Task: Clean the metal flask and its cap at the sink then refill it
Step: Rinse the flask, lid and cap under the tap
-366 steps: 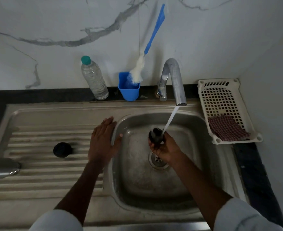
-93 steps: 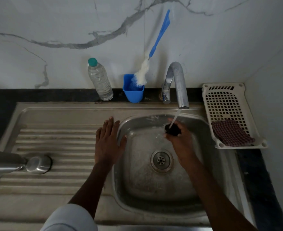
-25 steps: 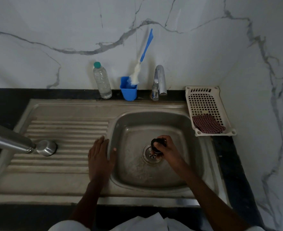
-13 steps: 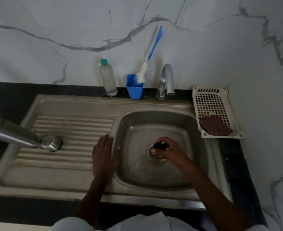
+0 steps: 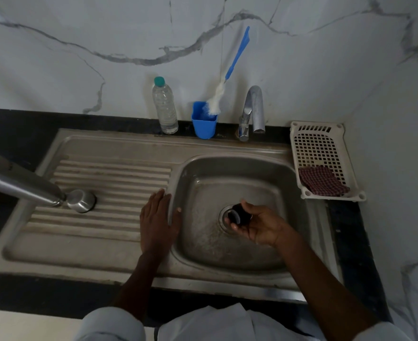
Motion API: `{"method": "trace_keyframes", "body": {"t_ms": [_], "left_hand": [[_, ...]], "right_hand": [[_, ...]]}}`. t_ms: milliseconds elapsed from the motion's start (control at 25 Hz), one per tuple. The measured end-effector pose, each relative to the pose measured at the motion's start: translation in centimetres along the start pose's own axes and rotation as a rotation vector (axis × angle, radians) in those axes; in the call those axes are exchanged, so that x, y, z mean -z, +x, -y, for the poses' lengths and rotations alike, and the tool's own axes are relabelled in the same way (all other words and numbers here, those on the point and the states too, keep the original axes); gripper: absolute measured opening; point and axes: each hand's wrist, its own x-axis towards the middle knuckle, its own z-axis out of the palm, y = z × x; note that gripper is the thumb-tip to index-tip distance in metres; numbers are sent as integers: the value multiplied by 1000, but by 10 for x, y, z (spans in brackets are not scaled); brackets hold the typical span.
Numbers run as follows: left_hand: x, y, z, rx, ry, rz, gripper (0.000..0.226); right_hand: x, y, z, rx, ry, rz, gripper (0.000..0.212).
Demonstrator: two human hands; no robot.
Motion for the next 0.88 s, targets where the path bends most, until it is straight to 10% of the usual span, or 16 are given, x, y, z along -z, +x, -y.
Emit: {"method": "trace_keyframes", "body": {"t_ms": [160,440,880], "left_hand": [[-1,0,1,-5,-1,-4,50],[1,1,0,12,8,16,50],[-1,2,4,34,26,61,57]], "right_hand": [[-11,-5,21,-89,208,185,90],[-43,-13,51,-121,388,260,103],[-53,-19,46,-151,499,321,78]]}}
